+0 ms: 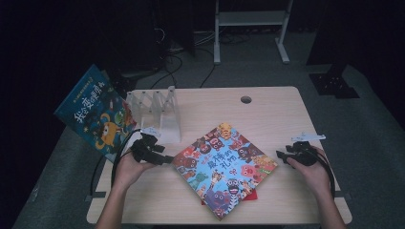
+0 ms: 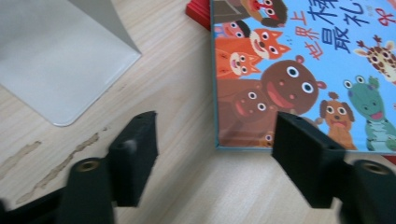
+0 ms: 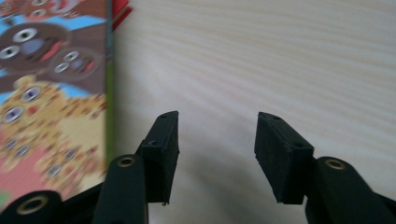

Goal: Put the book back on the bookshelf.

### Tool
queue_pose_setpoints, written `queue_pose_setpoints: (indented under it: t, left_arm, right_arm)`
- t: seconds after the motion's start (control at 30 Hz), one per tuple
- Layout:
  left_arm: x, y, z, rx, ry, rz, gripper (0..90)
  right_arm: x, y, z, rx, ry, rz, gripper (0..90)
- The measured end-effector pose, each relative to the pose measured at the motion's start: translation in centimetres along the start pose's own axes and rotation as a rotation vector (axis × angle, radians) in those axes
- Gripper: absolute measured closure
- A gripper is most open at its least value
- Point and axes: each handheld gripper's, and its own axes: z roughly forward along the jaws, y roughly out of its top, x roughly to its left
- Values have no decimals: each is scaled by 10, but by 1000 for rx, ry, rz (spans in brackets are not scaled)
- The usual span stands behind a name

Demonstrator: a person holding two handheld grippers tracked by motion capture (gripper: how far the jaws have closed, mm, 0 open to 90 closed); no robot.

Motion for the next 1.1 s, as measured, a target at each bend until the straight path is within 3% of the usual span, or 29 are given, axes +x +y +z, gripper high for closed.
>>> queue_pose_setpoints:
  t: [0.1,0.43,0.57,0.77,1.0,1.1]
  left_arm:
    - [1,-2,3,2,-9,-10,428]
    - [-2,-1,19,41,-85,-13,513]
    - [-5,-1,22,46,-112,-22,519]
    - [-7,-1,23,47,-99,-37,517]
    - [-10,-3,21,71,-125,-31,512]
    - [-11,-3,22,72,-121,-32,468]
  right_arm:
    - [5,-10,-10,5,22,-10,530]
    - [15,-26,-28,-19,135,-35,579]
    - [18,-25,-27,-17,149,-47,581]
    - [16,-25,-25,-17,173,-40,580]
    - [18,-20,-18,-16,206,-55,582]
    - [21,-16,-15,-11,235,-67,583]
